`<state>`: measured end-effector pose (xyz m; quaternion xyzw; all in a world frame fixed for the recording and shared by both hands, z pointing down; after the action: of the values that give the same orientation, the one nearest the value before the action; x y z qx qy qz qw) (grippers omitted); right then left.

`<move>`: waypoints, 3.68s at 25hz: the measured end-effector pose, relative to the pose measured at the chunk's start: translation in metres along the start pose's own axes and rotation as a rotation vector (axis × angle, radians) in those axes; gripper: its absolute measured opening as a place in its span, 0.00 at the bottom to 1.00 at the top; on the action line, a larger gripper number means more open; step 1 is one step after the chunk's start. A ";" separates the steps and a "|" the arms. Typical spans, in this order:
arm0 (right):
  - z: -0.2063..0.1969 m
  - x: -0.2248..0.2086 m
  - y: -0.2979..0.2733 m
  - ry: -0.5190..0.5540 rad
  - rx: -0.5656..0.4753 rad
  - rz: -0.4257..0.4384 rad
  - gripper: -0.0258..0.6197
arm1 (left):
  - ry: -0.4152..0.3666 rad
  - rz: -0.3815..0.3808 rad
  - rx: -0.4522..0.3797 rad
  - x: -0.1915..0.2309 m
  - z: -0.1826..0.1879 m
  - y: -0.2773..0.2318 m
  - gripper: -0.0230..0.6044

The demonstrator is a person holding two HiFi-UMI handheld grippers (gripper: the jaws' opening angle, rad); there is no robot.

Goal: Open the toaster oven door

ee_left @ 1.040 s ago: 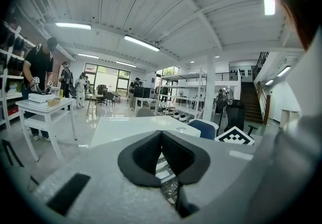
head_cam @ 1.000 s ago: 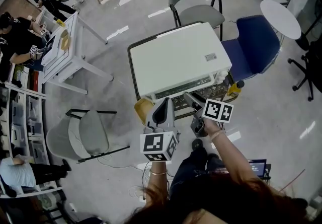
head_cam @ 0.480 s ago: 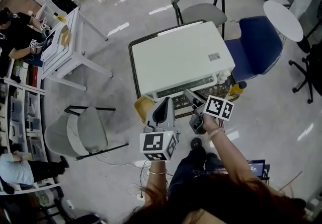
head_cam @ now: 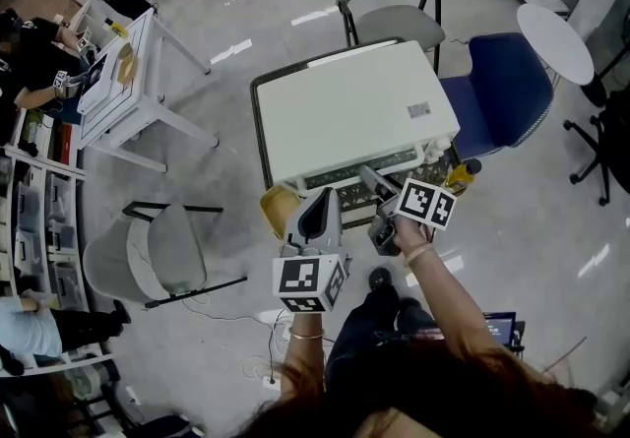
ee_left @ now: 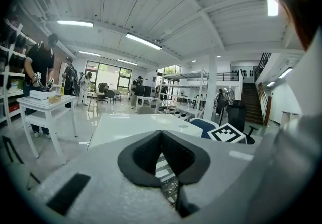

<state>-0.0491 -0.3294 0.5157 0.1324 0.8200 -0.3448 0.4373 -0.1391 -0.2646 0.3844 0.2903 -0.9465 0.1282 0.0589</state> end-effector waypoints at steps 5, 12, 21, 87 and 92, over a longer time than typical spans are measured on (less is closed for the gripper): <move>-0.001 -0.001 0.000 0.050 0.007 -0.014 0.34 | 0.003 0.002 -0.003 -0.002 -0.001 -0.001 0.06; -0.007 -0.002 0.005 0.056 0.023 -0.017 0.34 | 0.011 0.009 -0.005 -0.008 -0.004 0.006 0.06; -0.017 -0.009 0.016 0.070 0.052 -0.021 0.35 | 0.015 0.010 -0.010 -0.021 -0.007 0.011 0.06; -0.118 -0.104 0.071 0.123 0.252 -0.178 0.36 | 0.095 0.056 0.005 -0.077 -0.078 0.065 0.06; -0.123 -0.112 0.072 0.130 0.265 -0.187 0.36 | 0.089 0.060 0.008 -0.078 -0.086 0.067 0.06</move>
<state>-0.0239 -0.1838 0.6207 0.1338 0.8027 -0.4797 0.3281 -0.1094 -0.1460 0.4386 0.2560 -0.9507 0.1464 0.0958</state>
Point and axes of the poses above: the fingertips, and each gripper's own axes: y backward along the fingers, x to its left, z out of its top, the point moved 1 cm from there along y, backward along the fingers, and after that the axes turned 11 degrees about -z, right-handed, at the moved point
